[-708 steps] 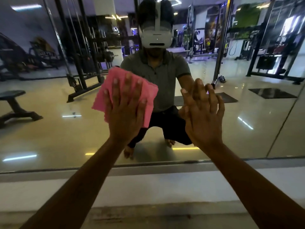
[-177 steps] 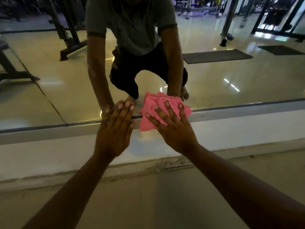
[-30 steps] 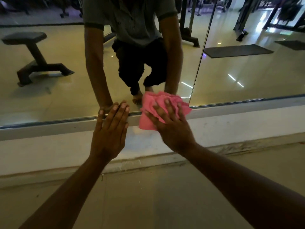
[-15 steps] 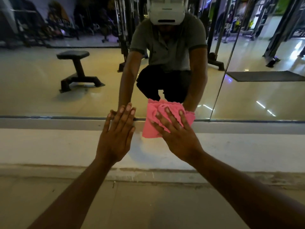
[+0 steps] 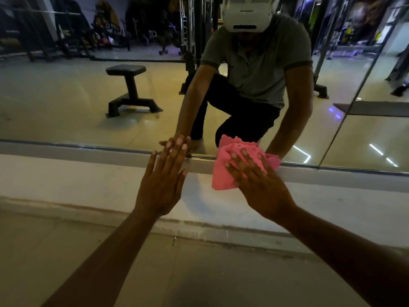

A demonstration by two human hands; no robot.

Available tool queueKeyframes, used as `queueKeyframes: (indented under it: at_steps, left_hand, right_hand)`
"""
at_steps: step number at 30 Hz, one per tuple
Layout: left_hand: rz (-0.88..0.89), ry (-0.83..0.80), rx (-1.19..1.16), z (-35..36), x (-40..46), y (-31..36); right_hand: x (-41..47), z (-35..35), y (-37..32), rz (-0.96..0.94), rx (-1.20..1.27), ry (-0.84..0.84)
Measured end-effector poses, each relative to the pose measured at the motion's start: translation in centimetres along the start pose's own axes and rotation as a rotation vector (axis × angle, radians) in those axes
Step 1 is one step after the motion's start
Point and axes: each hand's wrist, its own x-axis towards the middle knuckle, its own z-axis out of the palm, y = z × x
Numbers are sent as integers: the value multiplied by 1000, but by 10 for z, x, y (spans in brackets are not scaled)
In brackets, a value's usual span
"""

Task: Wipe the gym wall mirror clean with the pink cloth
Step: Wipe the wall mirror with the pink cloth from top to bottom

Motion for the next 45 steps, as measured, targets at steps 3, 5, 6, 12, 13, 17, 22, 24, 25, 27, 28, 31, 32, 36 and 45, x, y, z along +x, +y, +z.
queueKeyframes:
  at_steps: [3, 5, 6, 12, 13, 17, 22, 24, 25, 27, 28, 31, 32, 36, 45]
  left_hand:
    - [9, -15, 41, 3, -10, -30]
    - [28, -2, 26, 3, -12, -36]
    - [31, 13, 7, 3, -12, -37]
    - [-21, 95, -68, 11, -15, -39]
    - [-37, 105, -86, 13, -16, -41]
    - [-39, 141, -24, 21, -18, -65]
    - [76, 156, -23, 23, -13, -84]
    - [42, 157, -59, 23, -18, -87]
    - [-27, 159, -87, 22, -21, -89]
    - [-149, 164, -126, 18, -26, -102]
    - [-144, 164, -115, 17, -28, -110]
    - [-33, 166, -48, 16, -32, -137]
    - [14, 166, -43, 16, -30, -142]
    - [136, 206, 26, 16, -36, -176]
    - [237, 191, 40, 19, -37, -236]
  right_hand:
    - [37, 8, -32, 81, -10, 27]
    - [55, 17, -55, 79, 14, 3]
    - [54, 19, -58, 78, 16, -12]
    - [52, 15, -63, 183, -64, 14]
    - [67, 18, -79, 209, -35, 29]
    - [70, 26, -93, 151, -48, -37]
    - [78, 22, -94, 237, -77, 21]
    - [115, 31, -123, 200, -16, 29]
    - [120, 35, -127, 151, -17, 2]
    - [101, 38, -114, 102, -71, -28]
    - [84, 35, -105, 119, -95, -38]
    - [89, 33, -118, 232, -92, -4]
    - [109, 38, -134, 249, -77, 23]
    - [132, 57, -156, 138, -30, 25]
    - [180, 72, -200, 162, -42, 75]
